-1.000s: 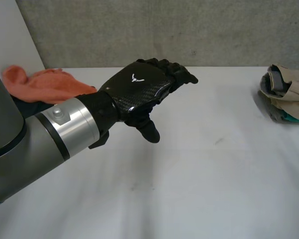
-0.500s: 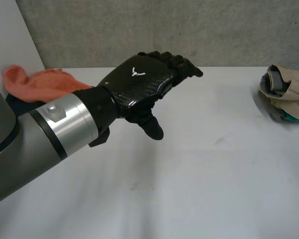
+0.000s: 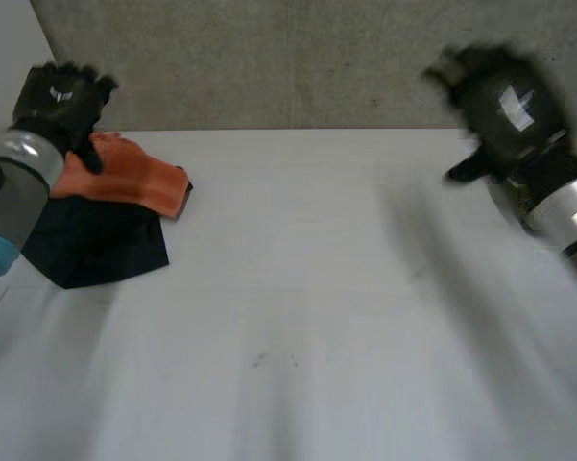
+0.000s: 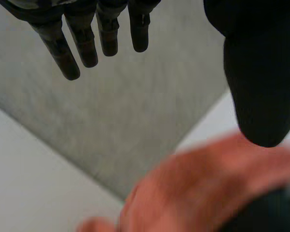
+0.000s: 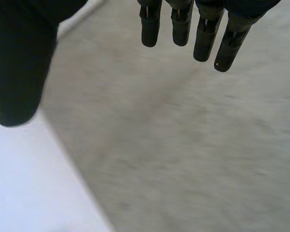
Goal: Fold the laundry.
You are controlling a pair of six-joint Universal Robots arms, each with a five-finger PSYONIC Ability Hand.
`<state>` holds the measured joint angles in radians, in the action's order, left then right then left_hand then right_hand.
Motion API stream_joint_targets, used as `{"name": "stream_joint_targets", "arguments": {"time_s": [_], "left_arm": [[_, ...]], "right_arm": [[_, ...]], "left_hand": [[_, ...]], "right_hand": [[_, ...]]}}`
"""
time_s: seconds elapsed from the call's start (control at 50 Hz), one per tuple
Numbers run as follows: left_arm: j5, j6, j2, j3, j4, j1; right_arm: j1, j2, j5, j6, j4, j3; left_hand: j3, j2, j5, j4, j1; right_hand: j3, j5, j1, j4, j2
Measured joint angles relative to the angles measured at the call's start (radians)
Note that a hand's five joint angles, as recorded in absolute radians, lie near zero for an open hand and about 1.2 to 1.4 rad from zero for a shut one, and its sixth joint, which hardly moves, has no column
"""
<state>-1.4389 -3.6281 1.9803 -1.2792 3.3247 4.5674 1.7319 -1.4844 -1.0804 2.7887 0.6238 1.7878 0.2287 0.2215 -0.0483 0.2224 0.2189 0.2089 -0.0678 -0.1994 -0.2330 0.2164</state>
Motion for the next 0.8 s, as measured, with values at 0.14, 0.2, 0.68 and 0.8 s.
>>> {"name": "stream_joint_targets", "arguments": {"time_s": [0.14,0.2,0.68,0.8], "left_arm": [[0.110,-0.182,0.354,0.206,0.054,0.118],[0.176,-0.173,0.462,0.301,0.059,0.146],[0.272,0.056,0.848,0.805,0.041,0.173],[0.270,0.051,0.854,0.812,0.044,0.157]], "right_arm": [[0.139,0.135,-0.069,-0.171,-0.080,0.099],[0.147,0.178,-0.115,-0.219,-0.122,0.106],[0.130,0.219,-0.177,-0.237,-0.168,0.144],[0.130,0.227,-0.180,-0.239,-0.168,0.141]], "left_hand": [[0.000,0.001,-0.001,0.000,0.001],[0.018,0.021,-0.025,0.023,0.023],[0.633,0.646,-0.636,0.647,0.654],[0.935,0.961,-0.908,0.971,0.869]], "right_hand": [[0.000,0.000,0.000,0.000,0.000],[0.000,0.000,0.000,0.000,0.000],[0.000,0.000,0.000,0.000,0.000],[0.000,0.000,0.000,0.000,0.000]]}}
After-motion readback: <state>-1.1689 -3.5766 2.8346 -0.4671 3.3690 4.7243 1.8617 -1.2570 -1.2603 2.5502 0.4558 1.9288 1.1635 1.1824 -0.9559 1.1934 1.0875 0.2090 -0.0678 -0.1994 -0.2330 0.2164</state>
